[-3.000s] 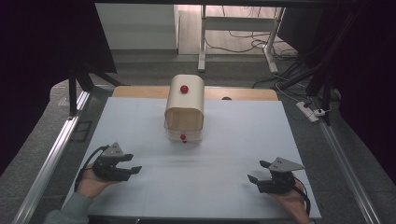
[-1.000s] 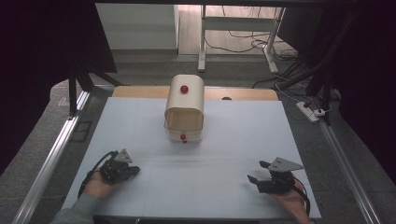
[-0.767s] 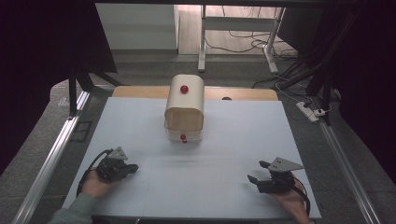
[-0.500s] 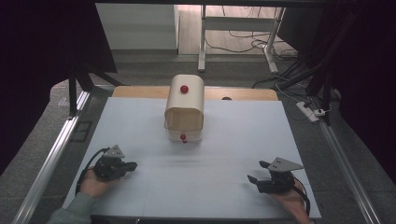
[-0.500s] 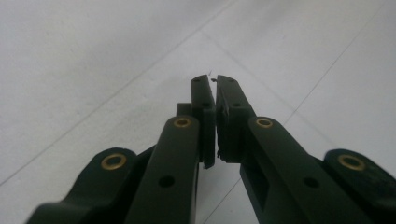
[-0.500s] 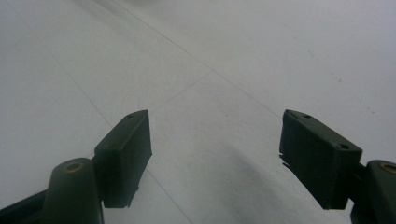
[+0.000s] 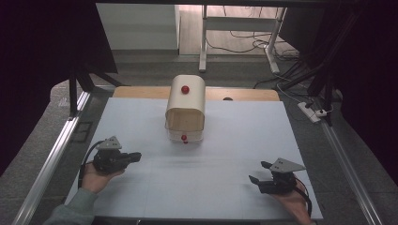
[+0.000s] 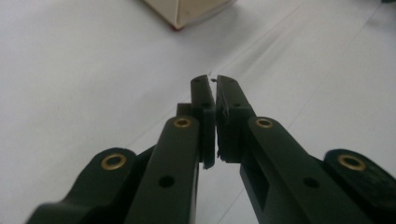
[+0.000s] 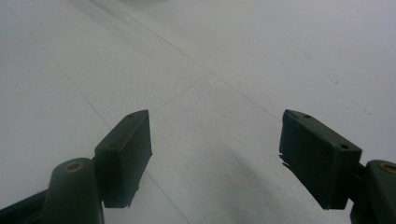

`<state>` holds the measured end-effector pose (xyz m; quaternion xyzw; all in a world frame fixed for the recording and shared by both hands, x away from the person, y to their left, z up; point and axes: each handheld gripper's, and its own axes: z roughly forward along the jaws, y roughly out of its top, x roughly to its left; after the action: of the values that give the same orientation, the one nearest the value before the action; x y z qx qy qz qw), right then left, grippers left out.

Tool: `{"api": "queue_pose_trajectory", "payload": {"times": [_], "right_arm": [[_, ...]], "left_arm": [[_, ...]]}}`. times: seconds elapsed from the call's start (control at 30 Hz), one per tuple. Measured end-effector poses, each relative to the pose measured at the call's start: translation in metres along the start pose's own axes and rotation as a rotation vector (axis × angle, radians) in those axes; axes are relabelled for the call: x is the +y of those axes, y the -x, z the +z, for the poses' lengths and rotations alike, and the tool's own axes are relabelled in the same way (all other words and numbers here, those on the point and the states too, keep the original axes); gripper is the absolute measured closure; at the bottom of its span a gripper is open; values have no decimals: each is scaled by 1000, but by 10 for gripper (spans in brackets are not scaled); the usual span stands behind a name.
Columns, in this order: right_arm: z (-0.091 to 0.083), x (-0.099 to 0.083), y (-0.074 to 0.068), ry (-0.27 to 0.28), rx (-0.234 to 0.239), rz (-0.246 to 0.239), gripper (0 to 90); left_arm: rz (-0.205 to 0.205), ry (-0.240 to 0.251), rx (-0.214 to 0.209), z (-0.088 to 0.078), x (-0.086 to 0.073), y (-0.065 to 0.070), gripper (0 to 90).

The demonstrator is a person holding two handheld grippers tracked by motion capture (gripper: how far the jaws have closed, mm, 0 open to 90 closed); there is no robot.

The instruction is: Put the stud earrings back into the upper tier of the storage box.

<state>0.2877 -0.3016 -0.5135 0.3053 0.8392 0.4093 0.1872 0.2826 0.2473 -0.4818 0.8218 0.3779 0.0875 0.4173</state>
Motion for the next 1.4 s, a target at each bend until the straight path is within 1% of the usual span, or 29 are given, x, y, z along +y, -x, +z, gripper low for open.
{"api": "queue_pose_trajectory", "payload": {"times": [0.17,0.43,0.57,0.67,0.83,1.0,1.1,1.23,1.33,1.4], "right_arm": [[0,0,1,5,9,6,246],[-2,0,1,19,7,10,246],[-3,0,1,18,3,9,246],[-3,0,1,17,1,8,246],[-2,0,1,22,6,8,247],[-1,0,1,21,9,7,247],[-2,0,2,22,5,2,247],[-3,0,2,15,0,2,247],[-4,0,1,15,-1,-3,247],[-4,0,1,15,2,-4,247]], "left_arm": [[2,31,-8,-1,15,1,865],[32,81,-17,-5,41,6,865],[42,92,-16,-6,48,9,865],[42,103,-16,-6,52,9,865],[41,126,-21,-5,62,9,865],[45,145,-31,-1,78,10,865],[60,160,-39,2,89,14,865],[71,183,-50,2,104,17,864],[74,197,-66,3,113,20,864],[79,201,-69,5,117,22,864]]}}
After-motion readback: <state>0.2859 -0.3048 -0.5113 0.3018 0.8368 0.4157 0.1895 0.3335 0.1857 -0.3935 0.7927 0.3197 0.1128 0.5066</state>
